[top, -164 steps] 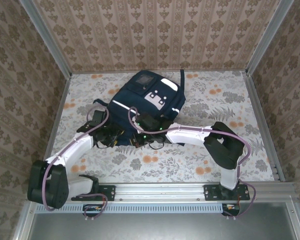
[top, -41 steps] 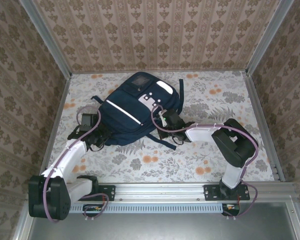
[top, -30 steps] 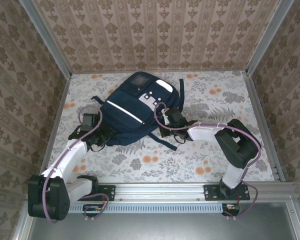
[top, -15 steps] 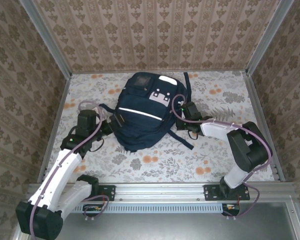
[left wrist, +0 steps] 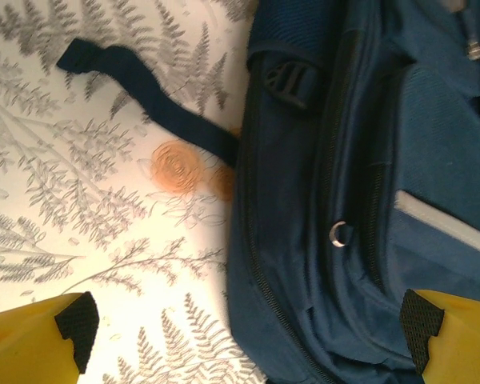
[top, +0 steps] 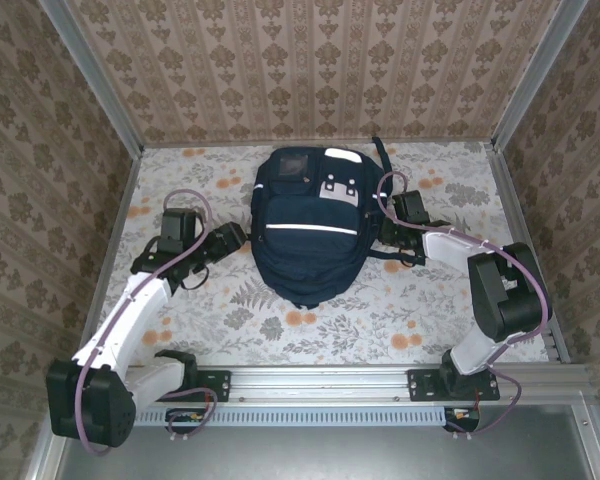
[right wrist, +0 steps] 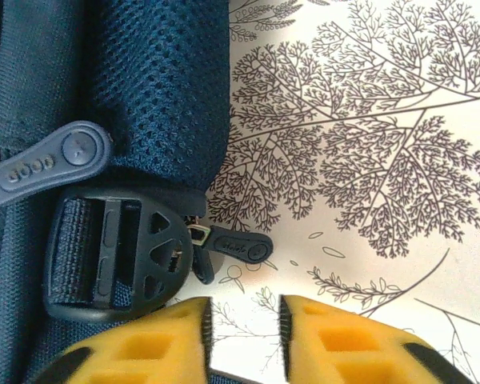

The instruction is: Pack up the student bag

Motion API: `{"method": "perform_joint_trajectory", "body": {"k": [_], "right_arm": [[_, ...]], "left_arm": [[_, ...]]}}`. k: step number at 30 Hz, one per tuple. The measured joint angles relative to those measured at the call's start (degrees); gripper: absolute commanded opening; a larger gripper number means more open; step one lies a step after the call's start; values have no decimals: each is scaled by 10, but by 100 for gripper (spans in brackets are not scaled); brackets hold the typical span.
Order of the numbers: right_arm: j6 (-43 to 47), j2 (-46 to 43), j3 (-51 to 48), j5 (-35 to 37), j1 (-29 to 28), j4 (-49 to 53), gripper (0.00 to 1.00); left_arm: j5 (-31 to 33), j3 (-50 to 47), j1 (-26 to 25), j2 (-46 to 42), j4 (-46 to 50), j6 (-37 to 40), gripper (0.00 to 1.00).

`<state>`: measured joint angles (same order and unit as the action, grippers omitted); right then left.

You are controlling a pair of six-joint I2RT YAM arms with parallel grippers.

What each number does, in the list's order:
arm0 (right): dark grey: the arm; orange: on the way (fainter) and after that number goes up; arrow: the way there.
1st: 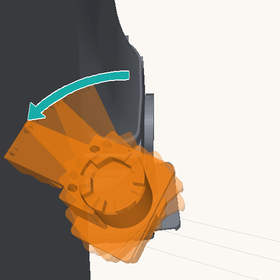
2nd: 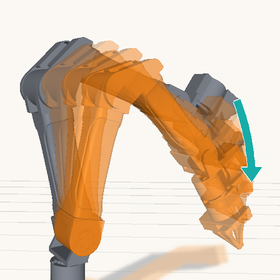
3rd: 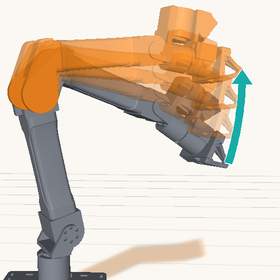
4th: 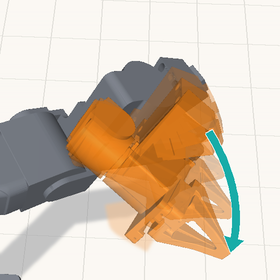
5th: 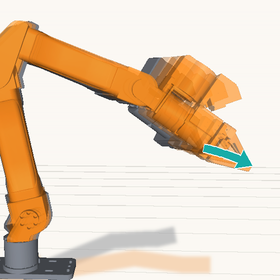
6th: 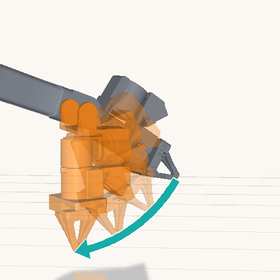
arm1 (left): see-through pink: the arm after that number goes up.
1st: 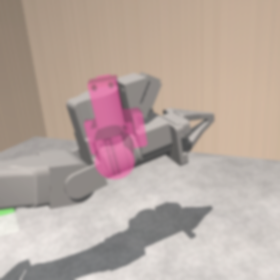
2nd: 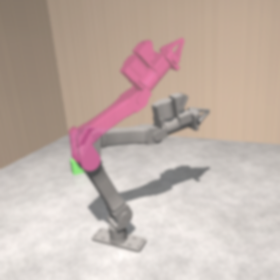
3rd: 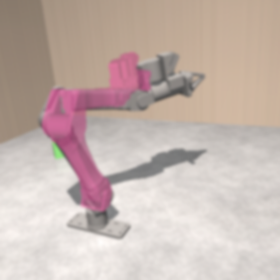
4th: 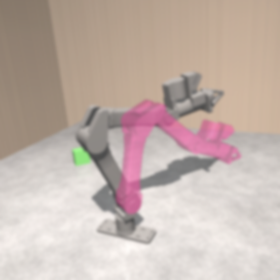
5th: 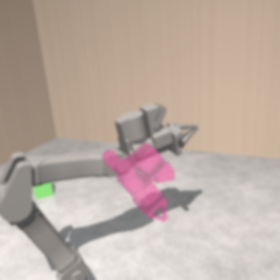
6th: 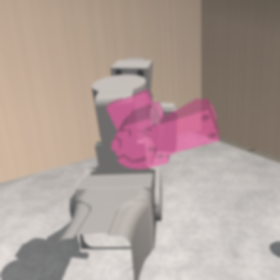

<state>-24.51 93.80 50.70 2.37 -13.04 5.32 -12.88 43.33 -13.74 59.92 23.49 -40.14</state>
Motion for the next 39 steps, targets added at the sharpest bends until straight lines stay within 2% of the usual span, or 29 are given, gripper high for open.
{"method": "perform_joint_trajectory", "body": {"k": [2, 3, 4, 5, 8, 11, 15, 18, 22, 26, 29, 34, 37, 39], "right_arm": [[-5, -10, 0, 7, -3, 9, 46], [-10, -22, -3, 15, -5, 11, 56], [-12, -40, -7, 26, -10, 13, 87], [-10, -62, -14, 39, -17, 14, 99], [8, -165, -43, 91, -66, 12, 100], [36, -310, -93, 106, -116, -20, 100], [55, -484, -170, 154, -122, -83, 100], [58, -551, -232, 219, -113, -132, 100], [89, -554, -285, 256, -77, -164, 100], [131, -503, -289, 256, -59, -189, 100], [139, -456, -289, 252, -57, -211, 100], [128, -425, -290, 256, -27, -234, 100], [97, -421, -285, 283, -2, -216, 100], [111, -423, -286, 276, 7, -223, 100]], "left_arm": [[-14, 0, 7, -9, -19, 7, 100], [-24, -1, 11, -14, -31, 12, 100], [-34, -1, 15, -19, -43, 19, 100], [-39, -1, 16, -23, -51, 25, 100], [-45, 1, 18, -47, -63, 46, 100], [-16, 1, 15, -104, -65, 69, 100], [89, 3, 9, -173, -80, 127, 100], [163, -13, 10, -147, -123, 205, 100], [207, -96, 21, -110, -187, 272, 100], [178, -184, 41, -122, -271, 327, 100], [149, -194, 40, -120, -326, 357, 100], [183, -227, 52, -114, -411, 379, 100], [209, -268, 76, -98, -427, 377, 100], [214, -277, 88, -66, -428, 373, 100]]}}
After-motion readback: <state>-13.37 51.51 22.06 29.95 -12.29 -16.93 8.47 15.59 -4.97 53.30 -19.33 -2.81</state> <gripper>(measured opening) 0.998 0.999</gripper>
